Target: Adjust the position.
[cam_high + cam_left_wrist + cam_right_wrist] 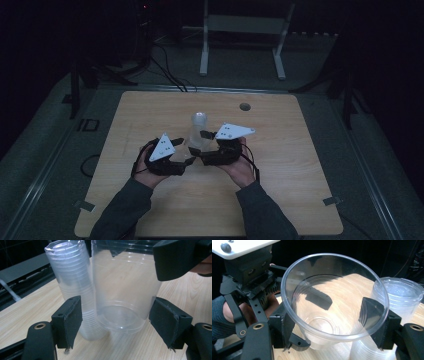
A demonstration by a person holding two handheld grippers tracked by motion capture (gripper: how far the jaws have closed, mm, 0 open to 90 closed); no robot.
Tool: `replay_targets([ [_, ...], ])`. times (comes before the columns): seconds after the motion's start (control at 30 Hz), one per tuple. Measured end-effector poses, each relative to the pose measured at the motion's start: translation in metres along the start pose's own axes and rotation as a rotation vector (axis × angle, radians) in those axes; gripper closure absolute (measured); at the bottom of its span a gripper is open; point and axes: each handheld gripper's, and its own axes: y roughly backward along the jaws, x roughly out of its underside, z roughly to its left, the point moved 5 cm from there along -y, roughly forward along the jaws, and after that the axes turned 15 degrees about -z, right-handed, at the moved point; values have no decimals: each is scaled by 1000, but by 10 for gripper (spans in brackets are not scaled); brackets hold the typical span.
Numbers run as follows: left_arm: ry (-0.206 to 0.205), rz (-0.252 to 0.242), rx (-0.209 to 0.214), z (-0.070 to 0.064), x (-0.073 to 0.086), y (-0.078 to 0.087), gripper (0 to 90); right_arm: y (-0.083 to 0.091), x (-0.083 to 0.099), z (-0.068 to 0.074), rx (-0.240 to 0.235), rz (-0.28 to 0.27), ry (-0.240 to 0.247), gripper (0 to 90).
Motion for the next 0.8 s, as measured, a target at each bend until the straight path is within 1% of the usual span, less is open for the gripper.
replay_targets([
  [0.13,-13,8,1,-3,1,-2,308,-1,1,1,3,15,18,299],
  [0.23,-14,14,11,-4,2,-3,372,-2,1,2,2,16,18,300],
  [0.33,5,10,17,-3,3,-3,402,-2,1,2,1,17,15,299],
  [0.4,21,5,23,-3,4,-4,407,-2,2,1,1,16,14,299],
  [0.5,34,-4,30,-3,4,-4,408,-2,3,1,0,10,5,293],
  [0.63,65,-29,40,-4,3,-4,408,-1,1,0,-8,-20,-25,278],
  [0.8,99,-52,54,-5,3,-5,409,-1,0,0,-16,-57,-45,273],
])
